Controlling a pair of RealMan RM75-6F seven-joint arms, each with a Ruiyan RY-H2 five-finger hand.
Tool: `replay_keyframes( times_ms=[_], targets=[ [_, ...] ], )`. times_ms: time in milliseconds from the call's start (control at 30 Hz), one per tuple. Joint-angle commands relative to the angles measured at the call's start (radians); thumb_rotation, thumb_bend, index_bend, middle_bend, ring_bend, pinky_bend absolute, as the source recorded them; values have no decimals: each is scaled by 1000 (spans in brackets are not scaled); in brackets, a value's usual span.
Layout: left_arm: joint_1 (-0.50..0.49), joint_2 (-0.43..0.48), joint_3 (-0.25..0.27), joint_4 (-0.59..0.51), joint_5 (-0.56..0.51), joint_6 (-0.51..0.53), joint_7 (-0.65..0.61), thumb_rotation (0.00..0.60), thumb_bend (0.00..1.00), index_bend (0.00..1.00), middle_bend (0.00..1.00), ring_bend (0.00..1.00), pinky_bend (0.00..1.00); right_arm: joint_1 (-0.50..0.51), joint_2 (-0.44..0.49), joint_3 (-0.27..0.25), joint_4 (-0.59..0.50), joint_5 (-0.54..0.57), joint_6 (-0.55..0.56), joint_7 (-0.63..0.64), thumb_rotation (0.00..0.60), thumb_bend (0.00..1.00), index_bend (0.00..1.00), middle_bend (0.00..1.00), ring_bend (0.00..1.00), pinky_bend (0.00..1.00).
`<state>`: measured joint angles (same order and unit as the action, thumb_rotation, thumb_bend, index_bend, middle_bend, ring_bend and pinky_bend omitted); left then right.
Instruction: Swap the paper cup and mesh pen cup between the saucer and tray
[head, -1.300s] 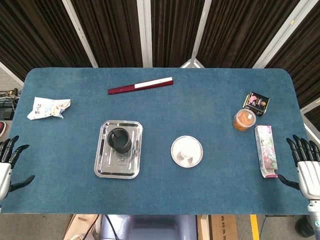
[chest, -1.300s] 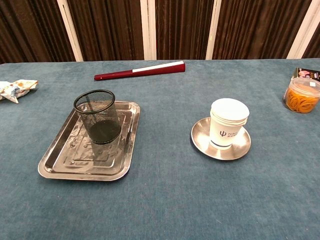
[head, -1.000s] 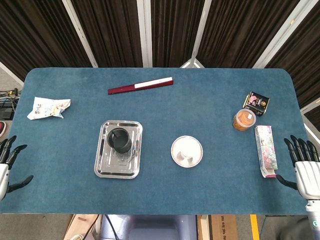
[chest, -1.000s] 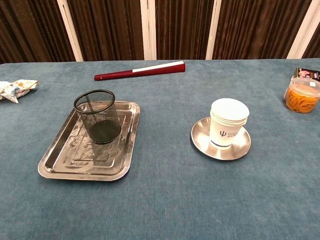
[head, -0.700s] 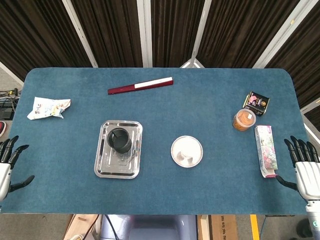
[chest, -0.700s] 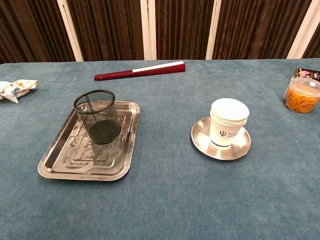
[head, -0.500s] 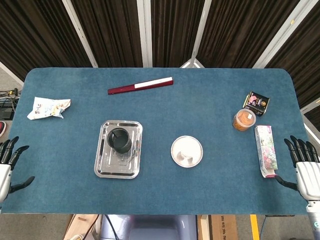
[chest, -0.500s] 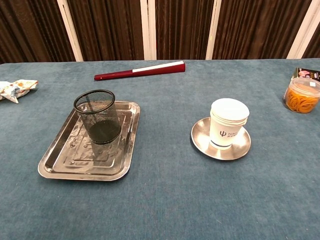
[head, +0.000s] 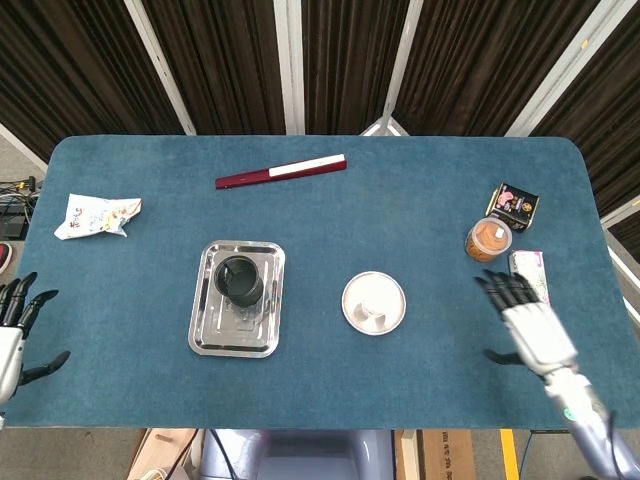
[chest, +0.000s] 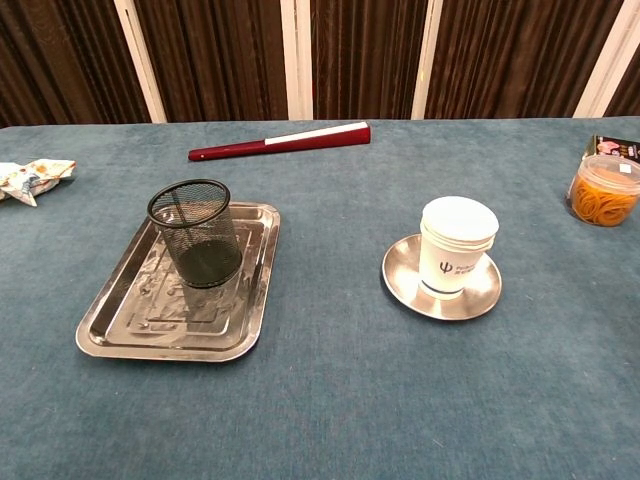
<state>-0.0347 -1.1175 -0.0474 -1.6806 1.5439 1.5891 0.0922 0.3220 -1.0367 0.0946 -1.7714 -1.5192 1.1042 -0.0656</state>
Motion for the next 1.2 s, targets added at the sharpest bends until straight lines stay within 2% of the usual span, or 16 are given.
replay_keyframes(
  times_ms=[33, 233, 433, 567, 733, 900, 1200],
  targets=[
    [3, 3, -7, 4, -9, 6, -6, 600, 155, 199, 0, 0, 9, 134, -54, 55, -71, 108, -153, -106, 600, 0, 0, 0, 0, 0],
    [-5, 7, -20, 10, -45, -17, -27, 600, 155, 199, 0, 0, 9, 275, -172, 115, -29, 289, -274, -211, 600, 0, 0, 0, 0, 0],
    [-6, 5, -28, 13, -60, -17, -21, 600, 155, 199, 0, 0, 9, 333, -210, 114, -16, 387, -299, -277, 600, 0, 0, 0, 16, 0],
    [-6, 2, -28, 11, -63, -19, -15, 600, 155, 199, 0, 0, 9, 365, -242, 108, 13, 418, -297, -304, 600, 0, 21, 58, 109, 0],
    [-5, -1, -29, 8, -64, -16, -4, 600, 155, 199, 0, 0, 9, 383, -273, 96, 38, 426, -274, -319, 600, 0, 110, 161, 219, 29],
    [-3, -2, -28, 6, -66, -15, 1, 600, 155, 199, 0, 0, 9, 392, -288, 88, 54, 427, -263, -318, 600, 0, 213, 274, 331, 113],
    [4, 1, -27, -2, -63, -3, 2, 600, 155, 199, 0, 0, 9, 412, -336, 80, 89, 414, -240, -300, 600, 0, 465, 391, 432, 185]
  ],
)
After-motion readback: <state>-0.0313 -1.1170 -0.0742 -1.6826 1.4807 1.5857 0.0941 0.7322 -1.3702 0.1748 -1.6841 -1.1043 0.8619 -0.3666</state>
